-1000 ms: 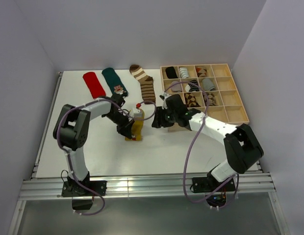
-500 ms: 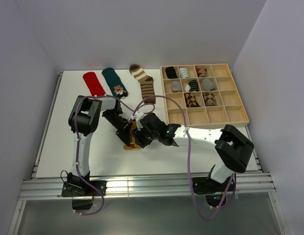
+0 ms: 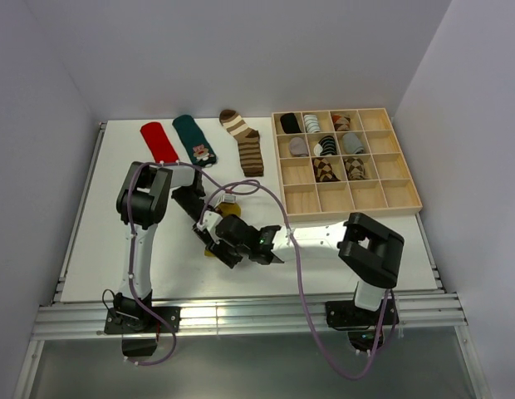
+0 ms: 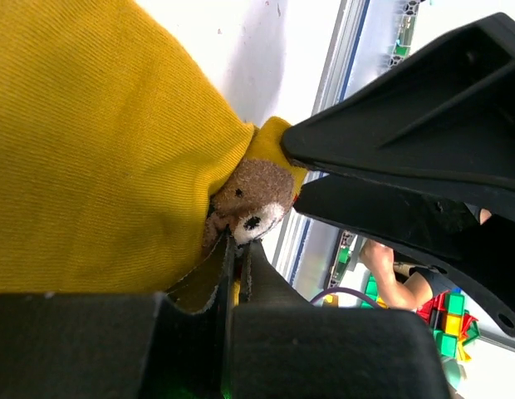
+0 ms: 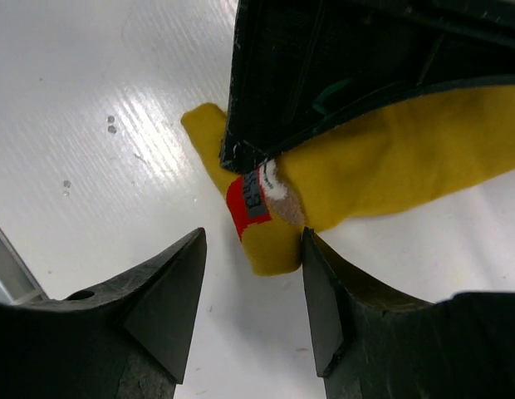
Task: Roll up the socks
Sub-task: Roll the sock at the center of the board.
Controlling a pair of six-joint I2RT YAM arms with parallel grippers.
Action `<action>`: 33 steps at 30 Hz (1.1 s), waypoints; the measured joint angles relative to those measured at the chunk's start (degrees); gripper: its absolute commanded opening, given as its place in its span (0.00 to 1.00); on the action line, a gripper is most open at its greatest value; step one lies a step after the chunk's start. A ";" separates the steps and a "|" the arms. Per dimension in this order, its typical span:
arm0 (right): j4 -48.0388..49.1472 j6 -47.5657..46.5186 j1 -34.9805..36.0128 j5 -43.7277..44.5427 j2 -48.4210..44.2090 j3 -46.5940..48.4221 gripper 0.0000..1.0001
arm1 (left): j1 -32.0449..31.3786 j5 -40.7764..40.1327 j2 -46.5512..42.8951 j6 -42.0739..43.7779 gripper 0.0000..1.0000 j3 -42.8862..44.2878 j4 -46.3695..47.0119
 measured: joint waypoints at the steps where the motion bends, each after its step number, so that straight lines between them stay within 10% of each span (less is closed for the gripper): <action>1: 0.02 -0.28 0.17 0.37 0.11 0.22 0.57 | 0.02 0.00 0.09 -0.02 0.00 0.02 -0.07; 7: 0.09 -1.90 1.25 2.10 3.87 3.28 0.56 | 0.04 -0.20 0.55 -0.07 0.00 0.59 -0.61; 19: 0.22 -2.56 0.68 2.27 7.41 4.35 0.15 | 0.50 -0.35 0.87 -0.35 0.24 0.81 -1.05; 33: -1.38 2.64 -15.54 -28.65 10.40 7.30 0.09 | 5.97 0.26 -15.72 -8.63 0.19 -0.09 13.75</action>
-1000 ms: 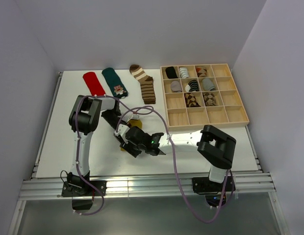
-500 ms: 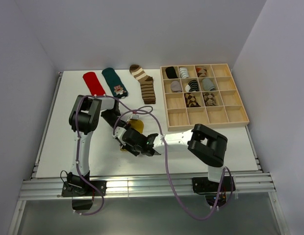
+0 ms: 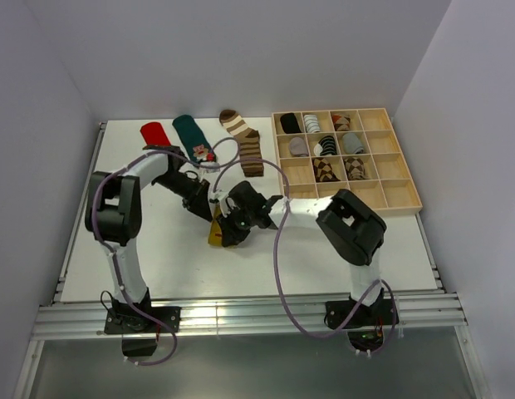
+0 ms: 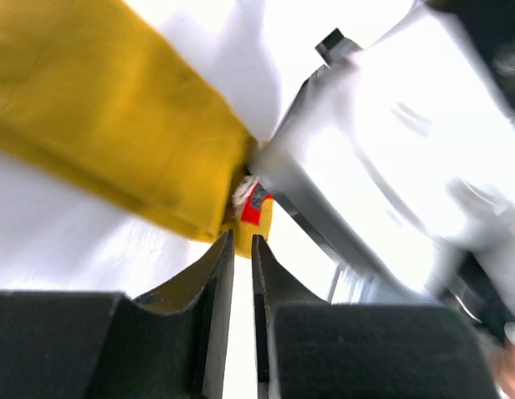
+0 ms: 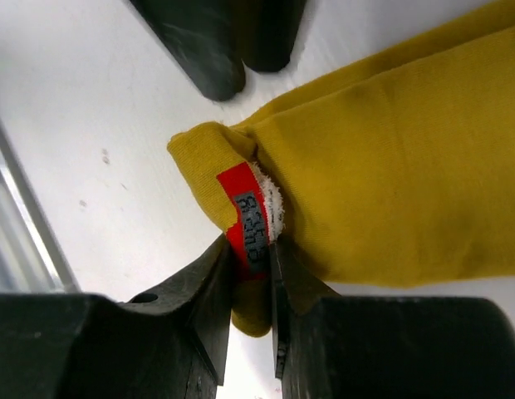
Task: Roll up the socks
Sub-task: Roll the sock at the center of the board.
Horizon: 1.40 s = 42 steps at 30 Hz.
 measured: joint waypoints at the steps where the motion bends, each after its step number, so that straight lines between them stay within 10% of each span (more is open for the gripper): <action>1: -0.87 0.24 -0.92 -2.12 1.07 1.27 0.09 | 0.81 0.07 -1.97 -1.81 0.18 -1.18 2.58; 8: -10.97 1.88 -5.07 -15.41 11.17 14.58 0.10 | 3.56 -5.90 -16.65 -8.61 0.19 -17.07 21.20; 15: -22.69 1.90 -8.07 -25.35 18.71 24.52 0.13 | 2.69 -14.29 -33.88 -8.13 0.43 -29.57 35.63; 23: -31.19 2.58 -9.97 -29.70 22.69 29.35 0.17 | -13.92 -31.36 -48.28 -0.76 0.52 -48.15 52.70; 42: -35.34 2.97 -10.29 -29.90 24.46 32.17 0.17 | -27.89 -41.88 -48.81 3.61 0.52 -60.08 71.84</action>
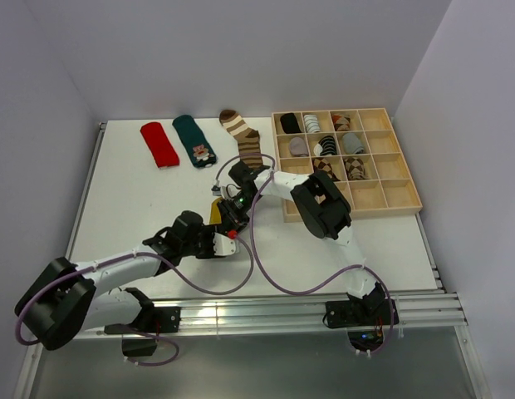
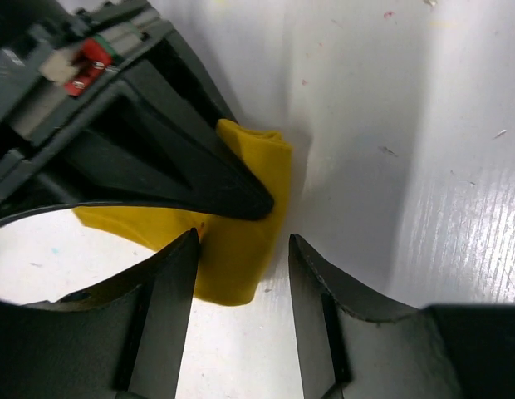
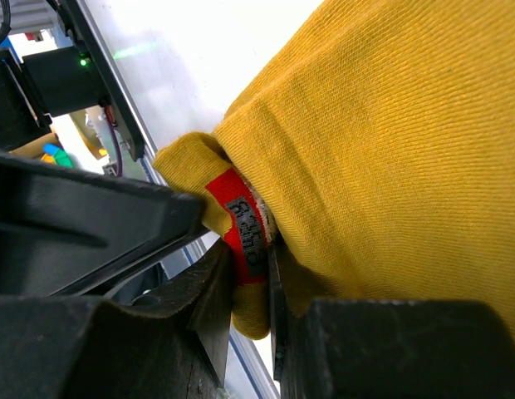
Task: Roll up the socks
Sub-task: Roll the sock at the center of the board.
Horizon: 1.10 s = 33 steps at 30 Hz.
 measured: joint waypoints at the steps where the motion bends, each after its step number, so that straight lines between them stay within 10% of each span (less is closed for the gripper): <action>1: -0.02 0.00 0.00 0.00 0.00 0.00 0.17 | 0.00 0.00 0.59 0.11 0.53 0.00 0.04; 11: -0.20 0.20 0.00 0.09 0.00 0.00 0.17 | 0.00 0.09 7.34 1.07 0.44 2.03 2.47; 20: -1.05 0.20 -1.14 0.66 -0.04 0.15 0.42 | 0.00 0.20 10.78 2.21 0.02 3.89 3.17; 33: 10.88 7.85 -4.15 15.37 -17.25 -15.69 0.59 | 8.13 12.26 17.70 1.95 0.00 17.68 -15.19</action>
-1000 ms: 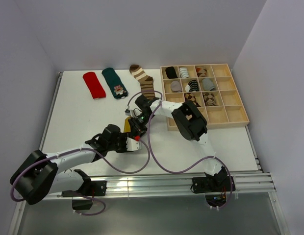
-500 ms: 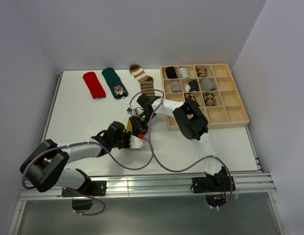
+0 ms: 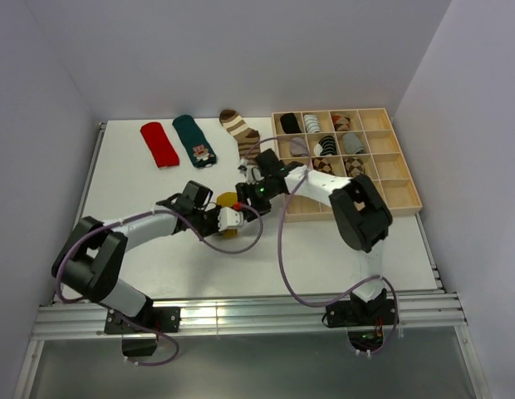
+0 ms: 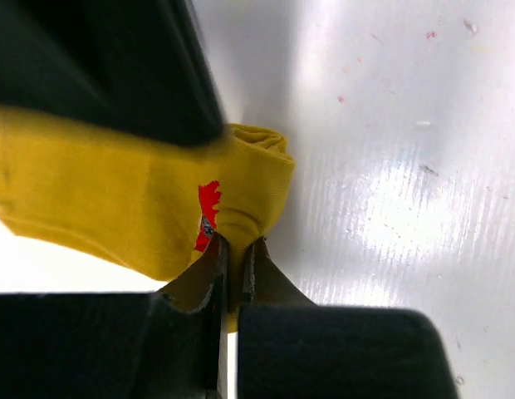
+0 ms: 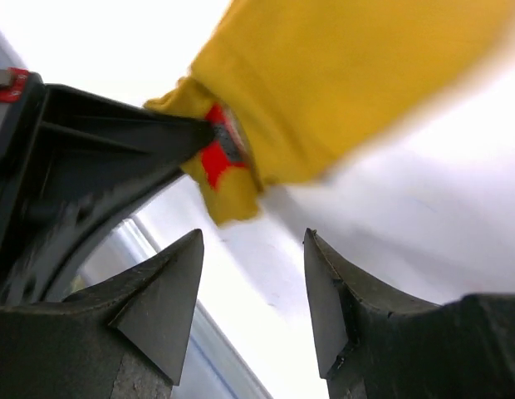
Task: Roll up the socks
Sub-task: Roll the sock at the center of the board.
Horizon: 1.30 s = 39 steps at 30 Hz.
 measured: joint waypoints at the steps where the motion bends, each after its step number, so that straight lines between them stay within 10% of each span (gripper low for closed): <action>1: 1.57 1.07 -1.05 1.95 -2.67 -1.90 0.59 | 0.81 1.22 1.51 -0.20 0.00 2.12 -2.51; 19: 26.51 4.70 -3.32 27.32 -42.25 -36.20 0.59 | 6.25 17.38 25.55 -0.22 0.01 30.95 -38.80; 39: 26.05 -15.41 29.77 41.68 -18.23 -21.90 0.59 | 6.91 23.15 41.62 -1.55 0.00 39.10 -65.83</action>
